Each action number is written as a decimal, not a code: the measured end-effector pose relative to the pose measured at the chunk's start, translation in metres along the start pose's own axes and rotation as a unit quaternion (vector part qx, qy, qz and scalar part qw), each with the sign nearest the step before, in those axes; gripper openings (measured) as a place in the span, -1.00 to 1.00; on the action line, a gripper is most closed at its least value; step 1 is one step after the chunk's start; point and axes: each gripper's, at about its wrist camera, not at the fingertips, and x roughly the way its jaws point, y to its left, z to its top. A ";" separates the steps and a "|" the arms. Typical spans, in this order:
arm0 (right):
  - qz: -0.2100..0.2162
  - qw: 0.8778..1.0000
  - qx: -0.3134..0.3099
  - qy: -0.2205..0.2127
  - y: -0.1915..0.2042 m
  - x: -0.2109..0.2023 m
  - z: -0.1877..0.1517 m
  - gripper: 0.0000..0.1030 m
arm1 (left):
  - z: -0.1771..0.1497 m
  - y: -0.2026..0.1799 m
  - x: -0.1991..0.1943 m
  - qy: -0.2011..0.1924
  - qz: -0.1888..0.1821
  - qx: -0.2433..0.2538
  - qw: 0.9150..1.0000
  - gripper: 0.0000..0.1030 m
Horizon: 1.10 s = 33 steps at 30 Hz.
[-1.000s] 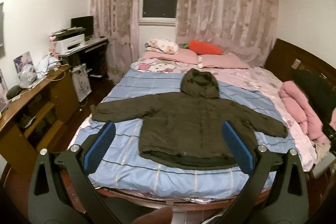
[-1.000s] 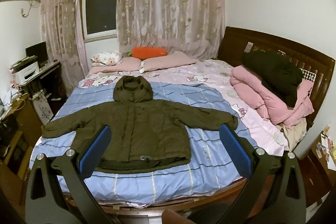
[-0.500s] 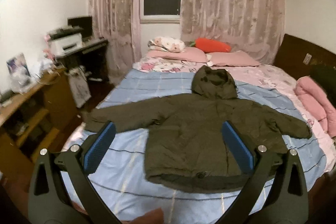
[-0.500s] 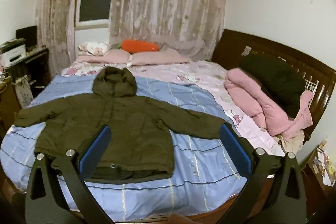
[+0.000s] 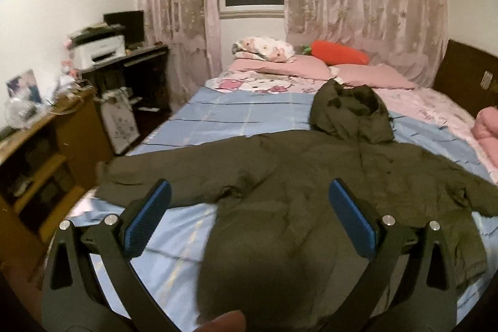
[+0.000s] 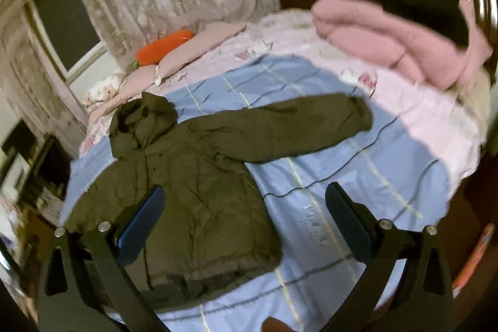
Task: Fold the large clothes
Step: 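Lower the right gripper onto the jacket sleeve cuff and grasp it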
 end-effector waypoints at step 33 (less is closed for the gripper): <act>0.029 0.932 0.358 0.036 -0.216 0.244 0.047 0.97 | -0.046 -0.052 0.090 0.011 -0.060 0.007 0.998 0.96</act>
